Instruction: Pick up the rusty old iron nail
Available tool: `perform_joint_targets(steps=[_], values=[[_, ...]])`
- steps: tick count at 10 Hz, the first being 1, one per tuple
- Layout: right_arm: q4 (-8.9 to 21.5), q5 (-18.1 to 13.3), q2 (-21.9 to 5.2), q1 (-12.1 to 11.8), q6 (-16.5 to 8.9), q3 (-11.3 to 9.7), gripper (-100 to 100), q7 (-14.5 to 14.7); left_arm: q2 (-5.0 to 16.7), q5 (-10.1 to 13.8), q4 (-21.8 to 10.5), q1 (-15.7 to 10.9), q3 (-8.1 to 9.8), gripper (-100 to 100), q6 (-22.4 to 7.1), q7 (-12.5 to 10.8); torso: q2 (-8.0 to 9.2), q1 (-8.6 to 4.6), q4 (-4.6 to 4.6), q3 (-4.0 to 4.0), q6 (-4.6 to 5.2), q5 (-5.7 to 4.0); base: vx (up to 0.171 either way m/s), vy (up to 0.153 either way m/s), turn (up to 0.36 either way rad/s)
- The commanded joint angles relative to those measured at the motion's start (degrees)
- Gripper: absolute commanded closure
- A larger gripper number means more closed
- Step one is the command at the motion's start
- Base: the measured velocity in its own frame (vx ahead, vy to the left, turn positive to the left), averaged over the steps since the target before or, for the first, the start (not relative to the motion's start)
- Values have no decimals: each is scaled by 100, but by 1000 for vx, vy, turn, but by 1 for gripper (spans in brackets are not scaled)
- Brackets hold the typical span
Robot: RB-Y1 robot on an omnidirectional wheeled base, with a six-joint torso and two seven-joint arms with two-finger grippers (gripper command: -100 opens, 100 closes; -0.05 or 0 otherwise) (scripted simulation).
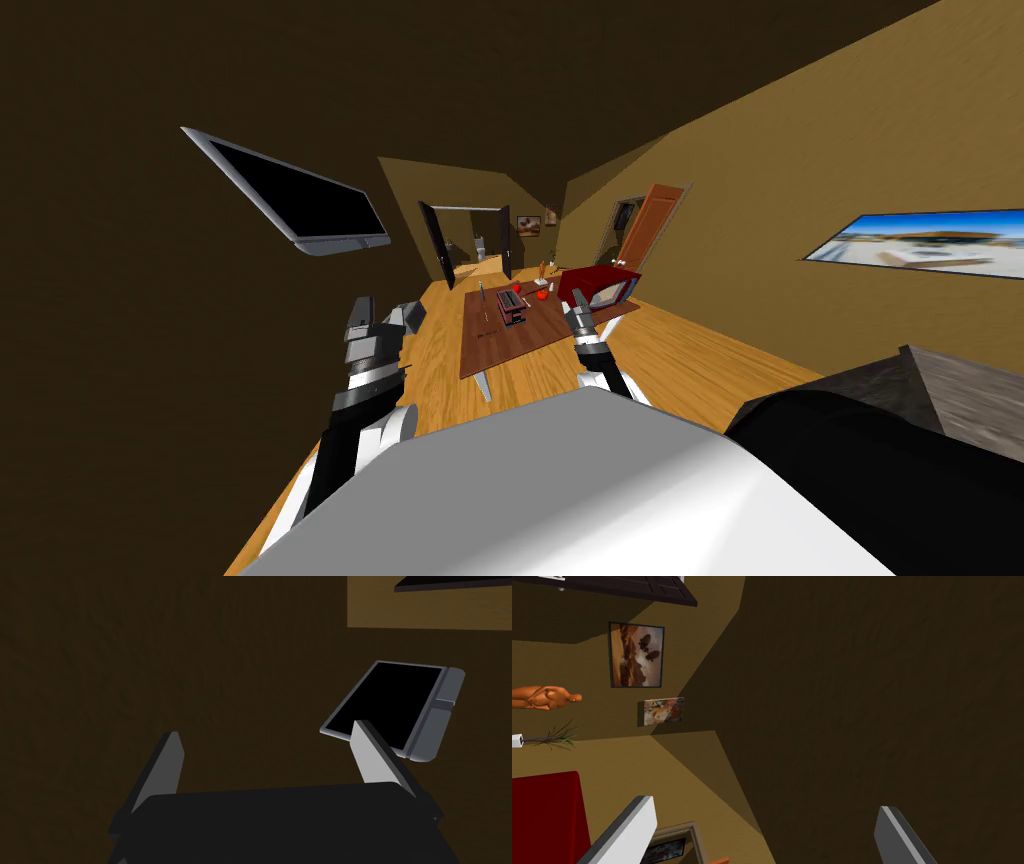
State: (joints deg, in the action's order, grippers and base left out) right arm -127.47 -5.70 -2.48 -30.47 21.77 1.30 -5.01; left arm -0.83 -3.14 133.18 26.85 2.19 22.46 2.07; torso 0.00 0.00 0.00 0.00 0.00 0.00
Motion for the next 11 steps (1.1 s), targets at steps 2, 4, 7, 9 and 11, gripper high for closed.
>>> perform_joint_targets(steps=[2,4,7,9,11], values=[[0,0,0,0,0,0,0,0,317,15,-122,-66,34,-100,-109,-13,3,0,1,2,1,0,-26,-5,-55],[0,0,0,1,0,0,0,0,577,36,-309,-161,88,-100,-276,-36,18,-1,4,10,1,0,-61,-6,-86],[0,0,0,2,0,-1,0,0,889,73,-728,-374,220,-100,-656,-97,32,-4,7,18,3,-1,-87,-18,-156],[0,0,0,1,0,-1,0,0,1050,97,-1083,-564,342,-100,-958,-158,33,-5,7,19,1,-1,-93,-17,-165],[0,0,0,2,0,-1,0,0,1118,108,-1281,-672,413,-100,-1175,-194,40,-3,9,23,2,0,-90,-20,-143]])
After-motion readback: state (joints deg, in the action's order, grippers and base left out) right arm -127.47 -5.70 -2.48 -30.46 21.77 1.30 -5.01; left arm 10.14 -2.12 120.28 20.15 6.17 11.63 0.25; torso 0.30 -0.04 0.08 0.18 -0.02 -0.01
